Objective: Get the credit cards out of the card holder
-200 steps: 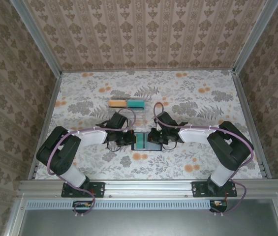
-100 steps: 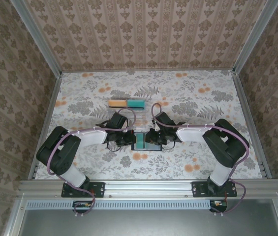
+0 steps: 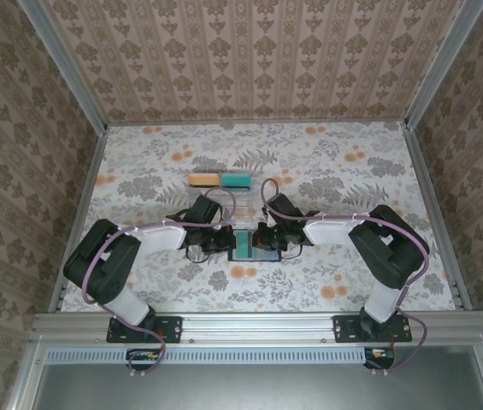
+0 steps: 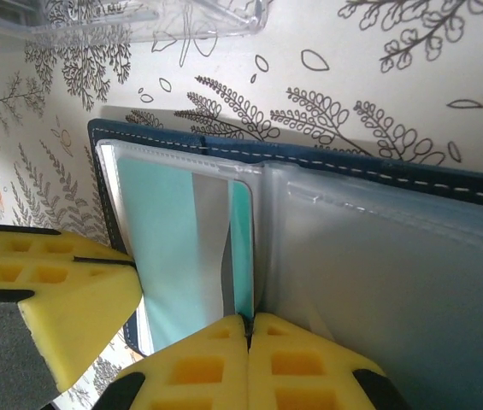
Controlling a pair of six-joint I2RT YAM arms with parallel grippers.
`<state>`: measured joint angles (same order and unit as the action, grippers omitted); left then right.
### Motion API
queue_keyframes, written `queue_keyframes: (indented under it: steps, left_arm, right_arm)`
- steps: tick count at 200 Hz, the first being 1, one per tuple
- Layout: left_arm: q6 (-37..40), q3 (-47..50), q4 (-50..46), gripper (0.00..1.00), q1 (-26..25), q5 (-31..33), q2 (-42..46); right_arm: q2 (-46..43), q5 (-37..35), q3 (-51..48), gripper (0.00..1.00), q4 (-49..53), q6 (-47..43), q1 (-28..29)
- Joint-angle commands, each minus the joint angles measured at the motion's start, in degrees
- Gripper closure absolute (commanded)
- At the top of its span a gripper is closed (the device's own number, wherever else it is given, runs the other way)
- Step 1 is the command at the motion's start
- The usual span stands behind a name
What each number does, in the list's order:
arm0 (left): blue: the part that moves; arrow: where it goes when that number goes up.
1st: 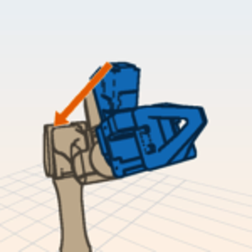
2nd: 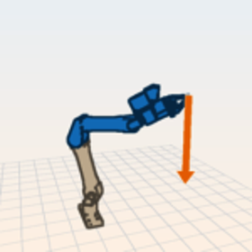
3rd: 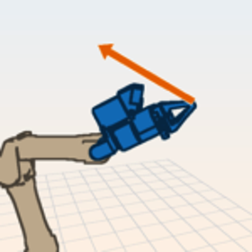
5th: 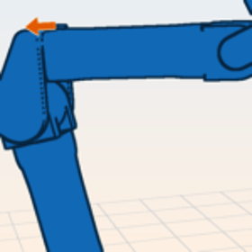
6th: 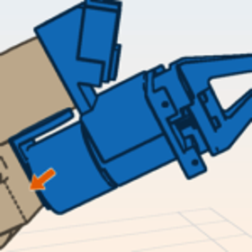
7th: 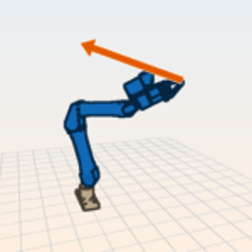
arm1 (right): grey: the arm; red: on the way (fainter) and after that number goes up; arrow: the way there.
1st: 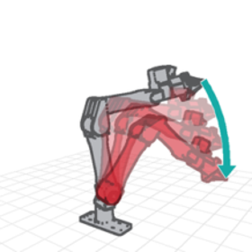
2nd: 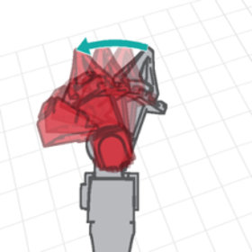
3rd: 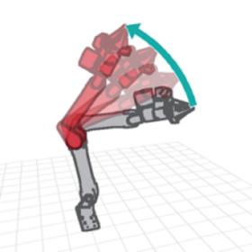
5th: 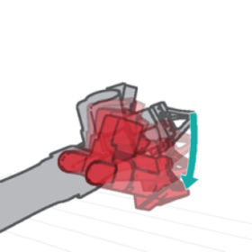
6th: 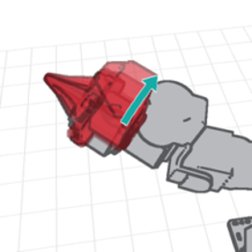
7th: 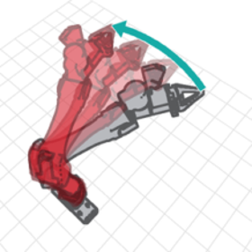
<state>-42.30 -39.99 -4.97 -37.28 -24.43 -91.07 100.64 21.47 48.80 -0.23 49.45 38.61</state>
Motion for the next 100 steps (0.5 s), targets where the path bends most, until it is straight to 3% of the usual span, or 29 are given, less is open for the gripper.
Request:
queue_keyframes:
  steps: [1,100]
  left_arm:
    - [1.64,-0.79,-3.76,1.0,0.38,-0.16,-0.92]
    - [2.56,-0.71,-4.52,1.0,1.86,-0.85,-0.34]
  right_arm:
    - [-0.62,0.53,-0.39,1.0,-0.35,-0.53,0.02]
    - [-7.74,0.32,-5.71,1.0,1.09,-2.02,-3.87]
